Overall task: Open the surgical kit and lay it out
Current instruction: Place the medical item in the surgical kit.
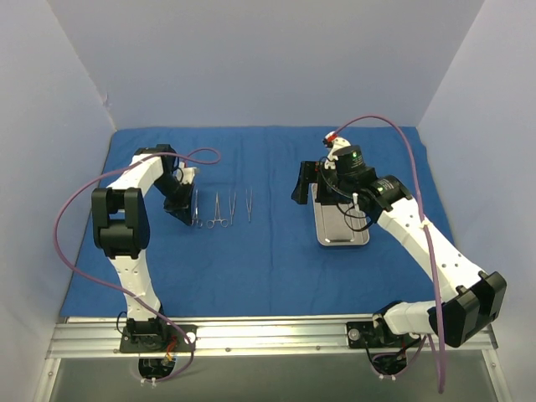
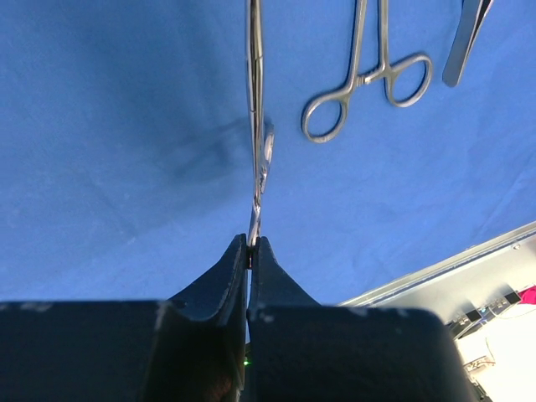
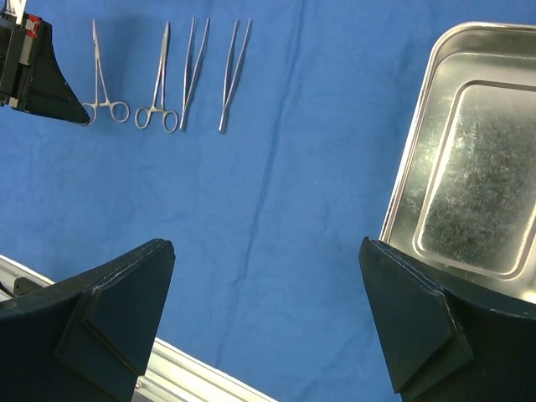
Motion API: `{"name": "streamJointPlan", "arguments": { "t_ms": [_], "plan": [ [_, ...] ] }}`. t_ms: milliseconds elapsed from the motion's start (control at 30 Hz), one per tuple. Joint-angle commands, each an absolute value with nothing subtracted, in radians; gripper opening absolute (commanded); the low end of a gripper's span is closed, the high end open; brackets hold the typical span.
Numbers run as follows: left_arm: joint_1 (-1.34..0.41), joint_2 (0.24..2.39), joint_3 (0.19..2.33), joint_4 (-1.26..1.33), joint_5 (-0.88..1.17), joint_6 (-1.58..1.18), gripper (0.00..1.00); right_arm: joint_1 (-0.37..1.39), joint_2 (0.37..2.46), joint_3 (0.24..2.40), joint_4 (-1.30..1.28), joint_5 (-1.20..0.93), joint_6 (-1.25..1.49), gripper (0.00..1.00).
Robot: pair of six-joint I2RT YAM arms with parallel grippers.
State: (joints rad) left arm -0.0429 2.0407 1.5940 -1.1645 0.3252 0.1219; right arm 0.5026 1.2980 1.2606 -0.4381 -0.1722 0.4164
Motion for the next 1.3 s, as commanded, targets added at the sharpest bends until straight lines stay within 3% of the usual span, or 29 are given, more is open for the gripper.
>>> {"name": "streamJointPlan", "arguments": {
  "t_ms": [0, 200, 433, 733, 1000, 1267],
  "plan": [
    [-0.038, 2.065, 1.647, -1.173, 0.31, 0.15, 0.02, 0.494, 1.307, 1.29, -0.416, -0.179, 0.402, 1.0],
    [-0.038, 2.088, 1.667, -1.177, 0.288, 0.149, 0.03, 0.491, 1.322, 1.296, -0.411, -0.186, 0.4, 1.0],
    [-0.038, 2.108, 1.687, -1.184, 0.242, 0.141, 0.11, 0.489, 1.338, 1.307, -0.41, -0.192, 0.397, 1.0],
    [-0.038, 2.105, 1.707, -1.164, 0.149, 0.103, 0.38, 0.483, 1.353, 1.312, -0.402, -0.199, 0.399, 1.0],
    [-0.014, 2.054, 1.703, -1.121, 0.049, 0.061, 0.47, 0.476, 1.358, 1.307, -0.41, -0.18, 0.399, 1.0],
    [-0.005, 1.841, 1.686, -1.046, -0.06, -0.067, 0.53, 0.462, 1.345, 1.263, -0.482, -0.009, 0.437, 1.0]
  ]
}}
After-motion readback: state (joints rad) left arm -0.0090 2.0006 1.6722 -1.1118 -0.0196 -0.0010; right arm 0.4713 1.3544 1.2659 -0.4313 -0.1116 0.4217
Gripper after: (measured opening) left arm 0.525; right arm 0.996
